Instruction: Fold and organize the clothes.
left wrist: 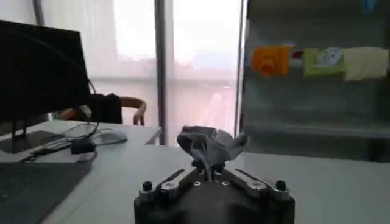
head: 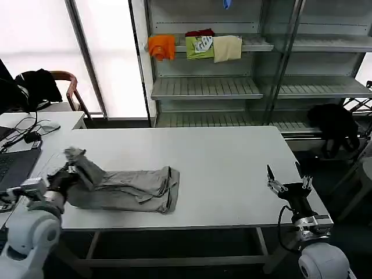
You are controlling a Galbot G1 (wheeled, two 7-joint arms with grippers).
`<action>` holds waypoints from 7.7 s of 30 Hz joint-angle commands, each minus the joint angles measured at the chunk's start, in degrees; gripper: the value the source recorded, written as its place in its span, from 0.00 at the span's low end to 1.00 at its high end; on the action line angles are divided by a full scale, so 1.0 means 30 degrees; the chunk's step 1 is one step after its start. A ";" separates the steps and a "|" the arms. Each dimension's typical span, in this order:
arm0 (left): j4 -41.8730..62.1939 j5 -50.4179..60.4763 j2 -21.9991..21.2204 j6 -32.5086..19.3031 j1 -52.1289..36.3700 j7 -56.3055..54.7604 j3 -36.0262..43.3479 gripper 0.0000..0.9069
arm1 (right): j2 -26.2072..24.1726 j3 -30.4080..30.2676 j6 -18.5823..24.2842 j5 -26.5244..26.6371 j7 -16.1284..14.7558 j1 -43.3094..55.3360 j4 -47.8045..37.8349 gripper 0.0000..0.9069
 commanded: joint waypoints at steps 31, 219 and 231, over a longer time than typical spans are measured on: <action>0.2535 0.5174 -0.4732 0.0035 -0.3491 0.0376 0.9776 1.00 | 0.0068 -0.0485 -0.0132 -0.0179 -0.0006 0.0404 -0.0081 1.00; -0.2824 0.6733 -0.1809 -0.1069 -0.1058 0.3374 0.3557 1.00 | 1.0437 -1.5147 -0.6788 0.5112 0.5969 1.1175 -0.8460 1.00; -0.2569 0.7012 -0.1968 -0.1118 -0.0996 0.3543 0.3738 1.00 | 1.0265 -1.5166 -0.9460 0.5482 0.5092 1.1558 -0.8626 1.00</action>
